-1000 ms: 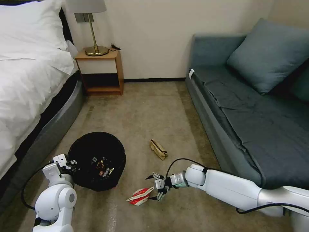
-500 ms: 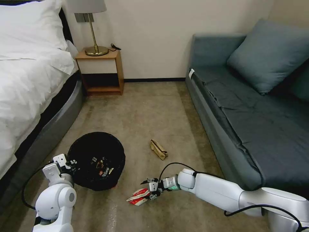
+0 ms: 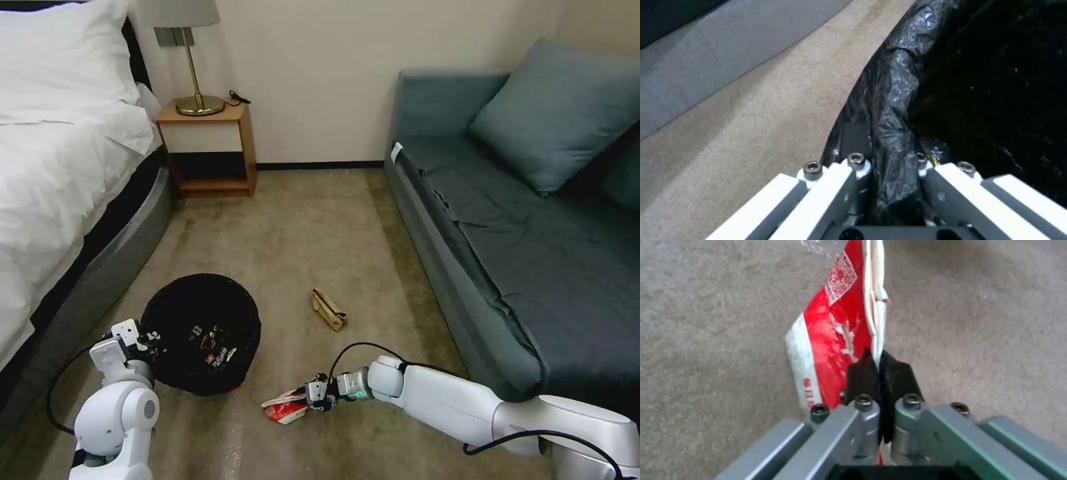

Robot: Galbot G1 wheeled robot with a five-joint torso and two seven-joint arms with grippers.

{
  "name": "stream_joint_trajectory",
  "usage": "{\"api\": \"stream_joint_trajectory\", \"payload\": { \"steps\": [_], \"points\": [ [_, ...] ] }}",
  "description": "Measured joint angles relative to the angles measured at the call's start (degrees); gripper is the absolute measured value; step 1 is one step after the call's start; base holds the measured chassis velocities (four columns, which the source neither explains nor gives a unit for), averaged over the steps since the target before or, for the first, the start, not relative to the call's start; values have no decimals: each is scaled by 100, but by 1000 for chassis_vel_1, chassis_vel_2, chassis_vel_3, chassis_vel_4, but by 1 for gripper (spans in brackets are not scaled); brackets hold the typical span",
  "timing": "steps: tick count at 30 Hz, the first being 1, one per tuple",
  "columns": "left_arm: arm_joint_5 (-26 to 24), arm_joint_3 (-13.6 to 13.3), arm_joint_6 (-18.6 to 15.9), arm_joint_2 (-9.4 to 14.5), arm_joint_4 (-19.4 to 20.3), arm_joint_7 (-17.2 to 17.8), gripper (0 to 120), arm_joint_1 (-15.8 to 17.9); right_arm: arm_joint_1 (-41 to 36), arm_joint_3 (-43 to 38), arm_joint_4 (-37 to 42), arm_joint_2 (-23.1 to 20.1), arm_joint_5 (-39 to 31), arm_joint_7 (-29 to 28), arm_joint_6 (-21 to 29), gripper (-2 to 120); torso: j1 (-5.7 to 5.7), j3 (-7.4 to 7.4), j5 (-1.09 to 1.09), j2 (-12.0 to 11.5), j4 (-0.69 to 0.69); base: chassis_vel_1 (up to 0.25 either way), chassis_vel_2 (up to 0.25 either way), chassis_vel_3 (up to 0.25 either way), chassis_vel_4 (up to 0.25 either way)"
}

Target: Pick up the trash bin, then pick up the garbage on the floor and place it into the trash bin.

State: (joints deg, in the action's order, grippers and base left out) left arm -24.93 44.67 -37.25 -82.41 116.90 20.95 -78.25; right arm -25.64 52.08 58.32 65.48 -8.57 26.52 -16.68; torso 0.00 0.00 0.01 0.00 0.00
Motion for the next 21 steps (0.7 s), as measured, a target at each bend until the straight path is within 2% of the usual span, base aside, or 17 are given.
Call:
{"api": "stream_joint_trajectory", "payload": {
  "steps": [8,13,16,19,21],
  "points": [
    [-2,10,0,14,19,-1,2,9,-5,-355,577,-551,-222,-104,38,0,0,0,0,0,-1,0,0,0,0],
    [-2,10,-3,18,20,-1,2,8,7,-917,1183,-974,-548,-190,132,0,0,0,0,0,-1,0,0,0,0],
    [7,-9,-5,17,19,-1,2,5,-13,-1495,1816,-1294,-860,-221,242,0,0,0,-2,0,-1,0,0,0,0],
    [12,-19,-6,16,16,-1,2,5,-27,-1650,2051,-1381,-987,-230,296,0,0,0,0,0,0,0,0,0,0],
    [39,-64,-9,5,-13,0,2,10,-14,-2310,3007,-1628,-1465,-306,508,0,0,0,0,0,-1,0,0,0,0]
  ]
}}
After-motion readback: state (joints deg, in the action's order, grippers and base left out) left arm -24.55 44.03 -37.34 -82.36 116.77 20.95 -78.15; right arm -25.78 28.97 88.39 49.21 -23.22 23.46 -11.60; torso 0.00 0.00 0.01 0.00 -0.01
